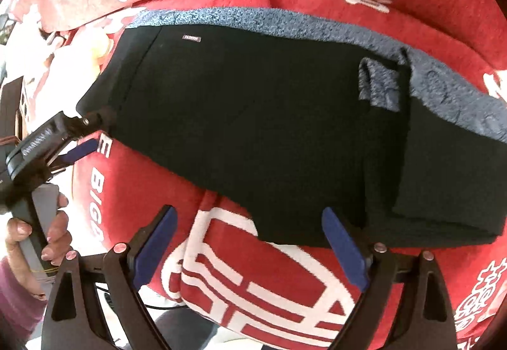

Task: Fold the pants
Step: 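Open the right gripper and smooth the folded layer flat, then grasp the other end with the left gripper and fold it over while the right gripper holds the stack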

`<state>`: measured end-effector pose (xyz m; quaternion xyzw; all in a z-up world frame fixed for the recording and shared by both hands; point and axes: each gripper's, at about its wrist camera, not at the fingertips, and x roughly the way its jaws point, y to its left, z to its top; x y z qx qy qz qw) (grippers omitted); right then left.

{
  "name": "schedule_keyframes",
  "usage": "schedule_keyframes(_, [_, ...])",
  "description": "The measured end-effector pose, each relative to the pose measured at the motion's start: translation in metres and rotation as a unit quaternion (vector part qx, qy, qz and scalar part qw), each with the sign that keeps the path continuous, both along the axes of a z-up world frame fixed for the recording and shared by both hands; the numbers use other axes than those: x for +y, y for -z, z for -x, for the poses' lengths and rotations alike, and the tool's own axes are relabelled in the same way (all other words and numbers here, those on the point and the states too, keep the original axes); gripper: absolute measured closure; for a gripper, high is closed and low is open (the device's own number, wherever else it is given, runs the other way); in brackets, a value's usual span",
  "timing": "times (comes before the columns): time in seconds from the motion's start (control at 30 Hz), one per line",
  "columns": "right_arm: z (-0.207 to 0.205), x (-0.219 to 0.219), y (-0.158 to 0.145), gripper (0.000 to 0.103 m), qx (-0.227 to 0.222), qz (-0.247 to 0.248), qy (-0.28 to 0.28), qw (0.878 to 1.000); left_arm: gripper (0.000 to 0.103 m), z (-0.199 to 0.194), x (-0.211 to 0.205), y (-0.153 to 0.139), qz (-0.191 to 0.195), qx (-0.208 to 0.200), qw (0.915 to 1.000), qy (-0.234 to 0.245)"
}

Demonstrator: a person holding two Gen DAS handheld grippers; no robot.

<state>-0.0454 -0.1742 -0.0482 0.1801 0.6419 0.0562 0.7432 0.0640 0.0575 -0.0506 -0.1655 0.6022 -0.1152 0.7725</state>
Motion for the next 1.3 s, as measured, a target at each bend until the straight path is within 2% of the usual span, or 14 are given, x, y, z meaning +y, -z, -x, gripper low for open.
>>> schedule_keyframes(0.13, [0.000,0.000,0.003,0.009,0.001,-0.001,-0.004,1.000,0.001,-0.007,0.011,0.001,0.068,-0.018,0.9975,-0.008])
schedule_keyframes(0.23, [-0.003,0.003,0.006,0.009,0.004,-0.002,-0.007,1.000,0.001,-0.012,0.024,0.001,0.094,-0.028,0.9948,-0.025])
schedule_keyframes(0.4, [-0.006,0.005,0.007,0.009,0.002,-0.008,-0.006,1.000,0.001,-0.011,0.024,-0.008,0.156,-0.020,0.9872,-0.027])
schedule_keyframes(0.5, [-0.008,0.007,0.002,0.009,-0.010,-0.015,-0.012,1.000,0.001,-0.015,0.007,-0.005,0.090,-0.016,0.9959,-0.003])
schedule_keyframes(0.6, [-0.011,0.004,-0.004,0.009,-0.020,-0.014,-0.016,1.000,0.005,-0.017,0.008,-0.005,0.073,-0.015,0.9968,-0.028])
schedule_keyframes(0.77, [-0.025,-0.018,-0.025,0.009,-0.046,-0.023,0.007,0.999,0.054,-0.008,-0.008,-0.020,-0.079,-0.045,0.9959,0.001])
schedule_keyframes(0.8, [-0.030,-0.022,-0.029,0.009,-0.051,-0.028,0.010,0.998,0.059,-0.005,-0.011,-0.023,-0.109,-0.058,0.9921,0.020])
schedule_keyframes(0.87, [-0.046,-0.031,-0.043,0.009,-0.064,-0.047,0.013,0.997,0.060,0.010,-0.030,-0.032,-0.177,-0.115,0.9739,0.084])
schedule_keyframes(0.9, [-0.055,-0.033,-0.049,0.009,-0.067,-0.057,0.010,0.996,0.060,0.019,-0.040,-0.035,-0.211,-0.144,0.9601,0.115])
schedule_keyframes(0.93, [-0.064,-0.034,-0.055,0.009,-0.071,-0.070,0.007,0.995,0.060,0.030,-0.054,-0.037,-0.252,-0.177,0.9386,0.154])
schedule_keyframes(1.03, [-0.106,-0.024,-0.072,0.009,-0.064,-0.129,-0.023,0.989,0.060,0.045,-0.077,-0.039,-0.307,-0.225,0.9003,0.211])
schedule_keyframes(1.1, [-0.133,-0.006,-0.077,0.009,-0.044,-0.163,-0.051,0.984,0.060,0.049,-0.082,-0.039,-0.318,-0.234,0.8915,0.223])
schedule_keyframes(1.17, [-0.163,0.023,-0.080,0.009,-0.016,-0.193,-0.096,0.976,0.060,0.049,-0.082,-0.040,-0.322,-0.234,0.8890,0.226])
schedule_keyframes(1.3, [-0.195,0.094,-0.088,0.008,0.011,-0.175,-0.214,0.961,0.060,0.048,-0.089,-0.036,-0.333,-0.233,0.8841,0.231])
